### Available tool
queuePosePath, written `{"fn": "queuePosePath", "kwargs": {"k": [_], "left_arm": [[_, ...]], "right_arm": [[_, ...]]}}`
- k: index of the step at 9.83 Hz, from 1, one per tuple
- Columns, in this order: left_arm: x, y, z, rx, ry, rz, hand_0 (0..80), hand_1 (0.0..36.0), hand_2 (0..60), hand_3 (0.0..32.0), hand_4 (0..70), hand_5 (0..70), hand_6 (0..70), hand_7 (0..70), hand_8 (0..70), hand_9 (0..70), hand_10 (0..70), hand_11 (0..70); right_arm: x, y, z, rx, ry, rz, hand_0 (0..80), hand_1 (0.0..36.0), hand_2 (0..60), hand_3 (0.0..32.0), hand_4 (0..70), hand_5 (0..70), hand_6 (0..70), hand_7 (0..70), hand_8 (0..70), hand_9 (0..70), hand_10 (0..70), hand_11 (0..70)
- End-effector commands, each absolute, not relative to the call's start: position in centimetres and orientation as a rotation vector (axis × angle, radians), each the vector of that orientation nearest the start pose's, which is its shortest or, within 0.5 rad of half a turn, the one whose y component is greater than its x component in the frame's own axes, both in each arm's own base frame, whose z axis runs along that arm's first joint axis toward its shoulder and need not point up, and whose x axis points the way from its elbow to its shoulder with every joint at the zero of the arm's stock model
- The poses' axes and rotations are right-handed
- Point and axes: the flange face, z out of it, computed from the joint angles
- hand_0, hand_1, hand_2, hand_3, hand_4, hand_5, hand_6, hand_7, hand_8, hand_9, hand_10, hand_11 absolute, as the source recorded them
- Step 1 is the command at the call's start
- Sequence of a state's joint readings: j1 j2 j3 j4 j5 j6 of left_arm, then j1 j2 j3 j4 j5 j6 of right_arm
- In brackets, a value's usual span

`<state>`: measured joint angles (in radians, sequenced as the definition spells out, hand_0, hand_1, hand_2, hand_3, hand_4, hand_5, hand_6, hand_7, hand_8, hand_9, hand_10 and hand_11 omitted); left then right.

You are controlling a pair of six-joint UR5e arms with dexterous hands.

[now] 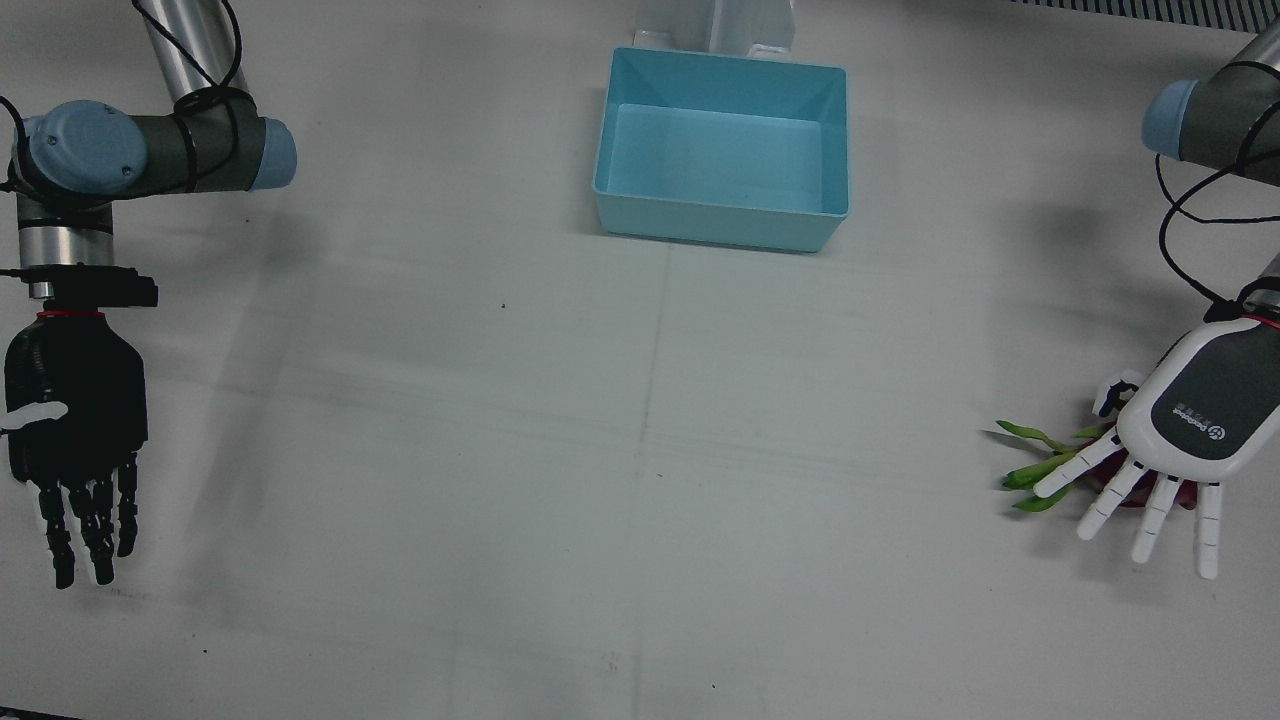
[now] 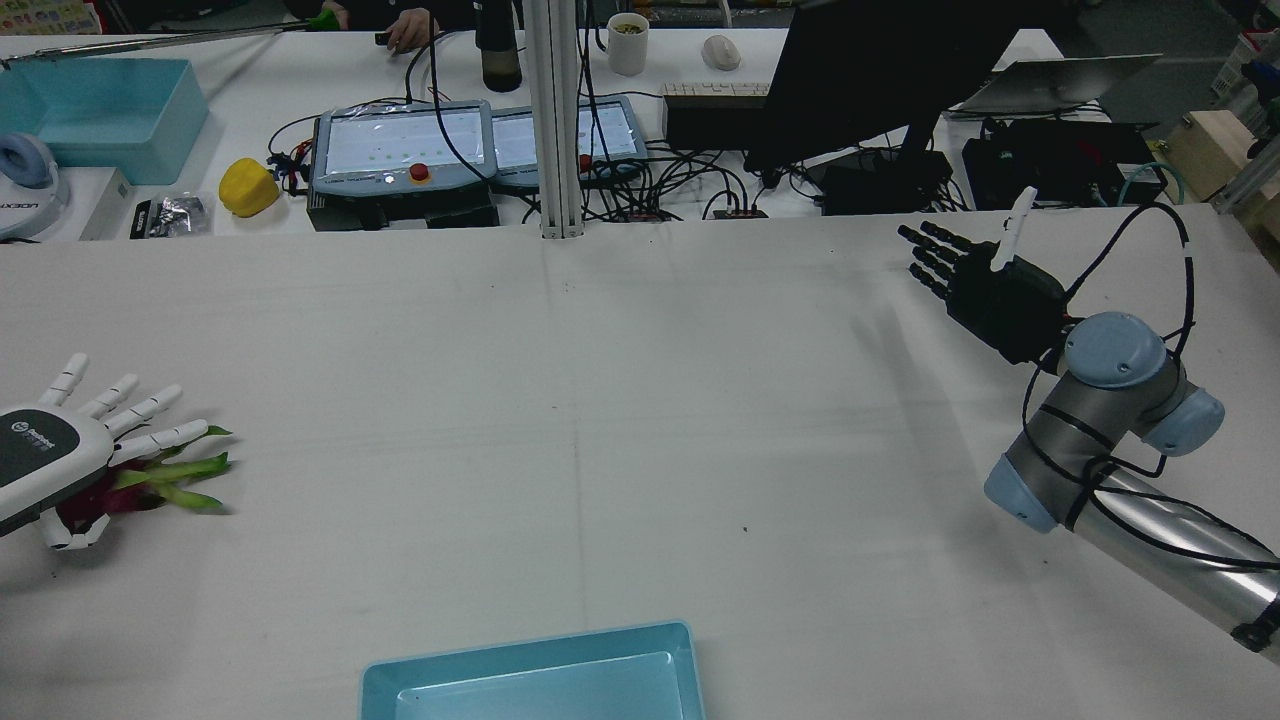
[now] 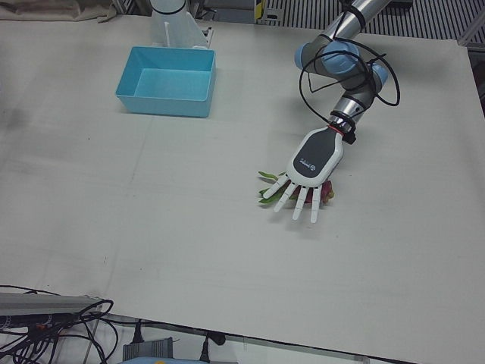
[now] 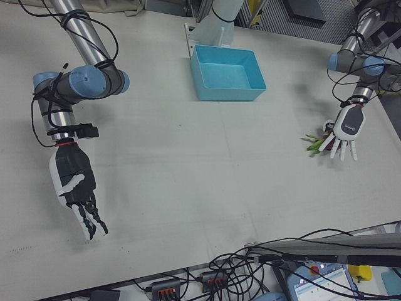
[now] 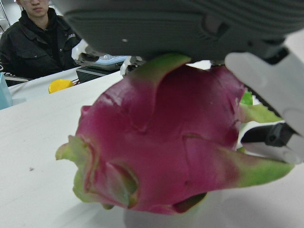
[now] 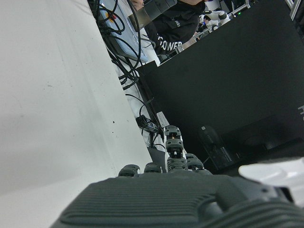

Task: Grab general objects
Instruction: 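Close the left hand fingers around the dragon fruit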

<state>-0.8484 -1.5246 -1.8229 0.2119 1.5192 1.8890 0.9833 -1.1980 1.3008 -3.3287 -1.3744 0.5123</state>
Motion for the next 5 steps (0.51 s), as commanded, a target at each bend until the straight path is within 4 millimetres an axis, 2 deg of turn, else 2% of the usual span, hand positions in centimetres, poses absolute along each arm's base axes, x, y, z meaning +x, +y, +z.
{"fn": "queuePosePath", "kwargs": {"k": [1, 2, 3, 4, 5], "left_arm": [[20.4, -44.0, 61.76, 0.9, 1.269, -0.45, 0.0, 13.7, 60.0, 32.0, 0.0, 0.0, 0.0, 0.0, 0.0, 0.0, 0.0, 0.0], [20.72, -44.36, 61.67, 0.897, 1.264, -0.45, 9.1, 18.1, 60.0, 32.0, 0.0, 0.0, 0.0, 0.0, 0.0, 0.0, 0.0, 0.0], [20.88, -44.54, 61.55, 0.897, 1.264, -0.45, 21.6, 22.1, 60.0, 32.0, 0.0, 0.3, 0.0, 0.0, 0.0, 0.0, 0.0, 0.0], [20.9, -44.59, 61.49, 0.898, 1.263, -0.452, 37.4, 29.5, 60.0, 32.0, 0.0, 3.9, 0.0, 20.3, 0.0, 2.7, 0.4, 1.1], [20.9, -44.59, 61.49, 0.898, 1.263, -0.452, 44.9, 35.9, 60.0, 32.0, 0.0, 9.8, 2.0, 70.0, 0.0, 15.9, 28.7, 43.6]], "right_arm": [[-22.42, -61.22, 62.57, 0.891, 1.876, -2.253, 0.0, 0.0, 0.0, 0.0, 0.0, 0.0, 0.0, 0.0, 0.0, 0.0, 0.0, 0.0], [-22.42, -61.22, 62.57, 0.891, 1.876, -2.253, 0.0, 0.0, 0.0, 0.0, 0.0, 0.0, 0.0, 0.0, 0.0, 0.0, 0.0, 0.0], [-22.42, -61.22, 62.57, 0.891, 1.876, -2.253, 0.0, 0.0, 0.0, 0.0, 0.0, 0.0, 0.0, 0.0, 0.0, 0.0, 0.0, 0.0], [-22.42, -61.22, 62.57, 0.891, 1.876, -2.253, 0.0, 0.0, 0.0, 0.0, 0.0, 0.0, 0.0, 0.0, 0.0, 0.0, 0.0, 0.0], [-22.42, -61.22, 62.57, 0.891, 1.876, -2.253, 0.0, 0.0, 0.0, 0.0, 0.0, 0.0, 0.0, 0.0, 0.0, 0.0, 0.0, 0.0]]}}
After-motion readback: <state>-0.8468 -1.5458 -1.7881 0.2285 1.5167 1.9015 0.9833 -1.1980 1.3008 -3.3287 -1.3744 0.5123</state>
